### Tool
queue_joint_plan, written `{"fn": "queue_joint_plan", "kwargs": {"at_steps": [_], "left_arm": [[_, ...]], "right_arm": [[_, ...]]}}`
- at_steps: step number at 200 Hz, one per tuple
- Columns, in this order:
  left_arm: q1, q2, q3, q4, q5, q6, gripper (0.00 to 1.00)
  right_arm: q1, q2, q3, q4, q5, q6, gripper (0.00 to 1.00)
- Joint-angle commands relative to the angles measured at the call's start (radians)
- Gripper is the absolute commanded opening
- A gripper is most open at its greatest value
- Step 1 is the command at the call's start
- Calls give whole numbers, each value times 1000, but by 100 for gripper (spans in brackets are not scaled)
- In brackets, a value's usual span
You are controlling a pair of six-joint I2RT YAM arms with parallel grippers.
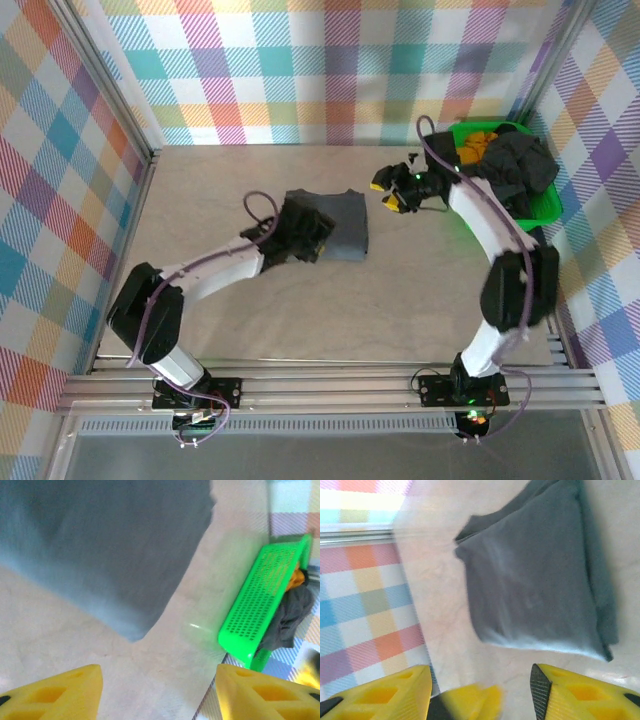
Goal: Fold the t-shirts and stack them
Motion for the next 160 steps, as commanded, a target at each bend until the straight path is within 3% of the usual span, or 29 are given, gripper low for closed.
{"fn": "queue_joint_plan", "kwargs": {"at_steps": [1, 31, 70, 78, 105, 123, 160], "left_arm": [[-9, 121, -48, 248, -106, -212, 63], [-36, 261, 26, 343, -110, -267, 65], [-52, 383, 115, 296, -101, -321, 61], [-51, 401, 120, 286, -107, -336, 56], [-26, 431, 116, 286, -150, -364, 20], [25, 410, 95, 271, -190, -347, 3], [236, 342, 41, 266, -142, -217, 0]], "right_arm": [[4, -130, -185, 212, -32, 81, 56], [4, -273, -281, 143, -34, 69, 56], [0, -331, -318, 49, -28, 41, 55], [-1, -341, -324, 49, -31, 45, 54], [-3, -364, -329, 35, -19, 46, 54], [-9, -375, -326, 13, -12, 43, 54], [-22, -399, -331, -21, -1, 33, 53]]}}
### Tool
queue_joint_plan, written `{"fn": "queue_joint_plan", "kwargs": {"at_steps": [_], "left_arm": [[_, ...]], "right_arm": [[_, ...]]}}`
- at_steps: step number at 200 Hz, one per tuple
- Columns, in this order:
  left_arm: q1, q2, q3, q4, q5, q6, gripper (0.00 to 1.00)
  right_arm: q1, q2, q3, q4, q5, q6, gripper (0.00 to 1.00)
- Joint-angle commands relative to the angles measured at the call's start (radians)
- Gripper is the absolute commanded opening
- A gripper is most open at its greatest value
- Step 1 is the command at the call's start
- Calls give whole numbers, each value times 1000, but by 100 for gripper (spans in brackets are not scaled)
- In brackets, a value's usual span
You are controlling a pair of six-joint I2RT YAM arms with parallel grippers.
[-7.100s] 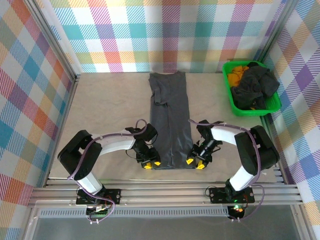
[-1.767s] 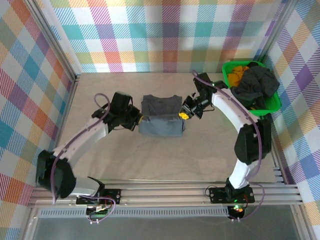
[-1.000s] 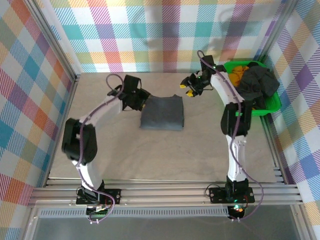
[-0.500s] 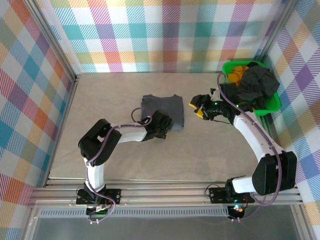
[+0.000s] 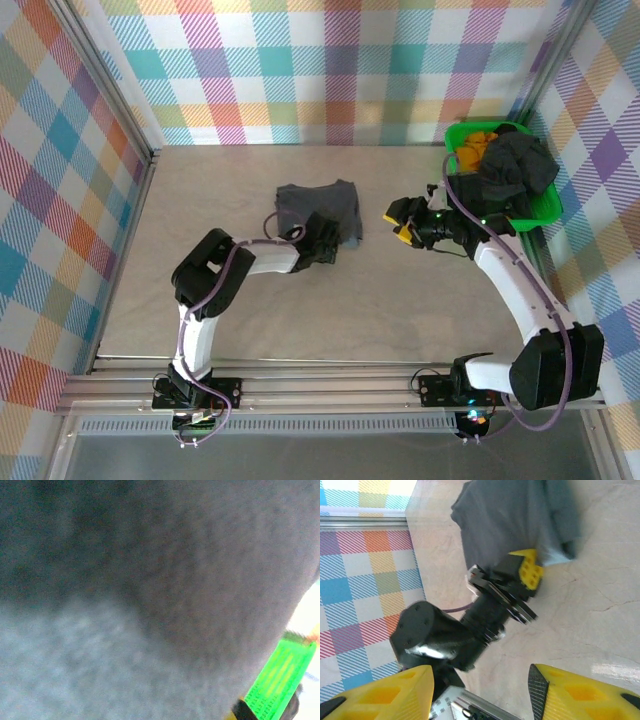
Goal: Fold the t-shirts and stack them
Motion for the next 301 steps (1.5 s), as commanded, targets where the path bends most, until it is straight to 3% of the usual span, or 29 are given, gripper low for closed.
{"fn": "queue_joint_plan", "kwargs": {"at_steps": [1, 30, 54, 68, 92, 118, 159, 179, 202, 208, 217, 228, 247, 255, 265, 301], "left_arm": [[173, -62, -50, -46, -27, 99, 0], [385, -58, -53, -5, 96, 288, 0], [560, -31, 13, -84, 196, 483, 0], [643, -7, 57, -114, 237, 584, 0], [750, 105, 215, -195, 409, 777, 0], [813, 160, 341, -367, 418, 955, 0], [881, 232, 474, -466, 427, 1041, 0], [888, 284, 581, -574, 430, 1102, 0], [884, 278, 602, -581, 428, 1114, 0], [881, 252, 584, -575, 403, 1118, 9], [872, 194, 544, -562, 360, 1123, 32], [860, 105, 482, -536, 315, 1123, 51], [831, -62, 399, -534, 259, 1107, 99], [815, -142, 361, -543, 229, 1094, 100], [790, -238, 313, -567, 177, 1075, 100], [657, -552, 135, -653, 38, 1007, 100]], "right_arm": [[-11, -32, -9, -40, 11, -19, 53], [-15, -41, -18, -52, 15, -23, 53], [-15, -39, -26, -49, 15, -23, 53], [-15, -31, -27, -47, 16, -26, 53], [-14, -12, -24, -27, 8, -25, 53], [-16, 18, -10, -19, 0, -26, 52], [-16, 59, 21, -25, -21, -35, 52], [-15, 70, 32, -46, -23, -51, 52], [-15, 60, 29, -14, -36, -73, 53], [-15, 43, 22, 17, -34, -75, 53], [-16, 9, 0, 84, -27, -70, 54], [-15, -39, -25, 178, -4, -53, 55], [-15, -84, -42, 311, 14, -32, 59], [-15, -84, -36, 340, 17, -22, 63], [-15, -80, -19, 347, 23, -9, 99], [-18, -84, 87, 148, 117, -24, 100]]}}
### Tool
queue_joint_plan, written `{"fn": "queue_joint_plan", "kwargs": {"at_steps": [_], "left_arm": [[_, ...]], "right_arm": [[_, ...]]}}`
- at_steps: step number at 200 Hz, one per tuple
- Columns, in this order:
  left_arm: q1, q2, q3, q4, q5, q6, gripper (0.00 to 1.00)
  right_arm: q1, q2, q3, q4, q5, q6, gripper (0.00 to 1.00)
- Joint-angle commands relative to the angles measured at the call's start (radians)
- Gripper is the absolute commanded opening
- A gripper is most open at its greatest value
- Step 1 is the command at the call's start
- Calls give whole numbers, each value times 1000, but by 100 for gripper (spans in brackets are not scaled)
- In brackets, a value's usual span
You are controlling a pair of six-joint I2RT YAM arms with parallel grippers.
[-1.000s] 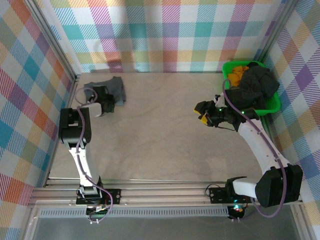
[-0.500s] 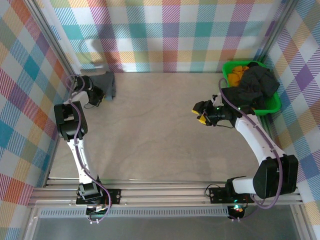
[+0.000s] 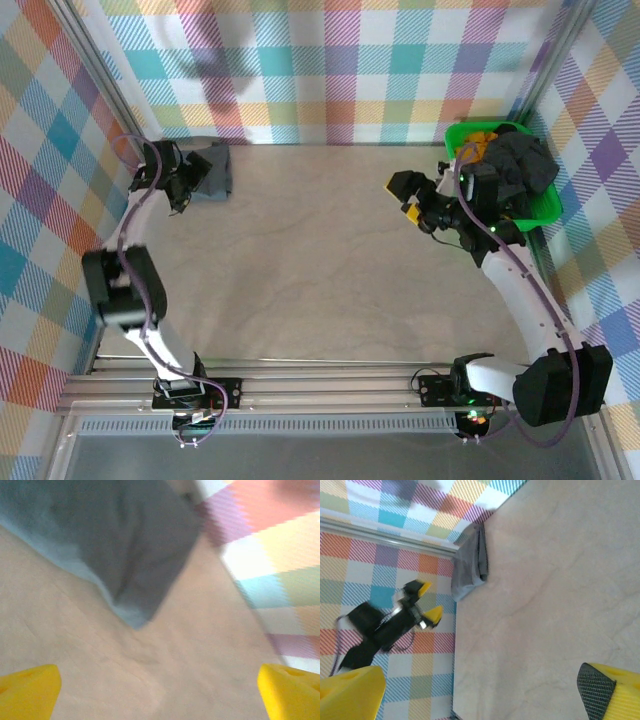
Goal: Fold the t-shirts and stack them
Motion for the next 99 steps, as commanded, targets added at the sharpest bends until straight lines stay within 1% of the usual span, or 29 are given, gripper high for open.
{"fn": "queue_joint_plan", "kwargs": {"at_steps": [1, 17, 25, 34, 43, 48, 53, 65, 75, 82, 89, 99], "left_arm": [[-89, -180, -91, -98, -143, -40, 100], [-177, -304, -123, -205, -294, -12, 100], [-224, -369, -152, -248, -401, -5, 100], [-293, -442, -198, -285, -535, -10, 100], [-355, -515, -261, -302, -672, -7, 100], [-388, -556, -303, -306, -749, -3, 100], [-413, -596, -353, -291, -801, 19, 100], [-429, -691, -482, -247, -847, 112, 100], [-429, -758, -588, -216, -866, 240, 100], [-429, -793, -651, -211, -883, 297, 100], [-429, -835, -722, -176, -870, 363, 100], [-425, -894, -837, -61, -815, 461, 100]], "right_arm": [[-8, -8, 82, -100, 81, -12, 100], [-6, -40, 117, -205, 163, -95, 100], [-7, -65, 125, -258, 224, -147, 100], [-7, -73, 143, -351, 325, -204, 100], [-6, -72, 146, -443, 461, -243, 100], [-7, -75, 128, -460, 534, -266, 100], [-8, -87, 97, -459, 601, -290, 100], [-8, -154, -47, -321, 690, -415, 100], [-8, -224, -207, -129, 757, -509, 100], [-8, -269, -324, -8, 807, -574, 100], [-8, -302, -423, 90, 856, -643, 100], [-10, -316, -516, 189, 908, -713, 100]]}}
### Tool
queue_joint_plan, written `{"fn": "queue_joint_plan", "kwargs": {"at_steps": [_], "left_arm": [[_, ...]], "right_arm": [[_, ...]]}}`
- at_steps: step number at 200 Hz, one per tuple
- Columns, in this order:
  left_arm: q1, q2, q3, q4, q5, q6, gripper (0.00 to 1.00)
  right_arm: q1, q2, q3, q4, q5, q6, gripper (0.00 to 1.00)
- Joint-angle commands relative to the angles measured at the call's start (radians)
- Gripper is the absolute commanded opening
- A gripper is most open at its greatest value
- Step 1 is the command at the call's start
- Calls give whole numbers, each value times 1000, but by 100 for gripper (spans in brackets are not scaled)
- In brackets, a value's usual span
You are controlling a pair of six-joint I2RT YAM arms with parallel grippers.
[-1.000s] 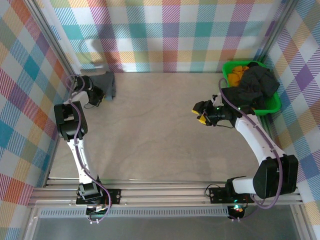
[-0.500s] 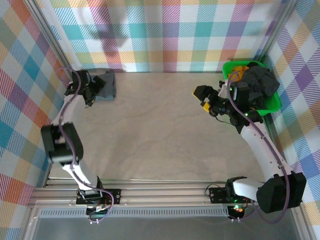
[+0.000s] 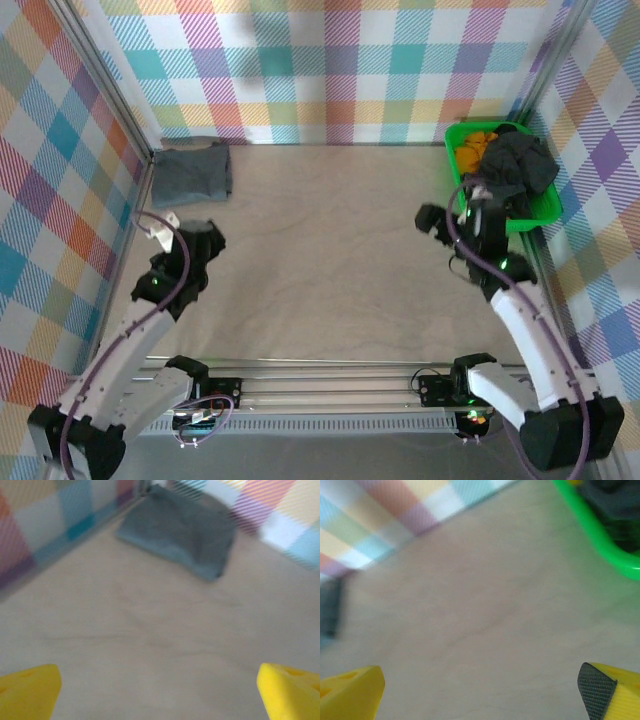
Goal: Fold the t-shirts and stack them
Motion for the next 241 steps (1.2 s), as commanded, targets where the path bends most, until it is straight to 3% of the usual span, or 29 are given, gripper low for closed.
{"fn": "queue_joint_plan", "kwargs": {"at_steps": [1, 22, 40, 54, 107, 139, 149, 163, 170, 197, 241], "left_arm": [[-1, -98, -206, 131, -76, 279, 100], [27, -172, -417, 426, 8, 419, 100], [85, -130, -516, 621, 27, 407, 100], [158, -37, -489, 665, 128, 419, 100], [292, 373, -426, 1113, 340, 402, 100], [302, 620, -345, 1297, 401, 448, 100], [285, 627, -319, 1246, 434, 481, 100], [268, 686, -379, 1412, 472, 517, 100], [265, 721, -417, 1531, 460, 522, 100], [260, 707, -342, 1350, 424, 508, 100], [253, 712, -344, 1368, 413, 514, 100]], "right_arm": [[-10, -47, -217, 288, 253, -293, 100], [-21, 36, -287, 363, 265, -364, 100], [-35, 121, -336, 472, 241, -377, 100], [-50, 196, -378, 583, 211, -379, 100], [-122, 395, -397, 971, 25, -397, 100], [-169, 524, -359, 1094, -49, -402, 100], [-181, 570, -385, 1178, -71, -394, 100], [-189, 627, -425, 1315, -93, -396, 100], [-189, 611, -421, 1281, -100, -399, 100], [-184, 619, -391, 1233, -82, -401, 100], [-175, 615, -393, 1232, -71, -412, 100]]}}
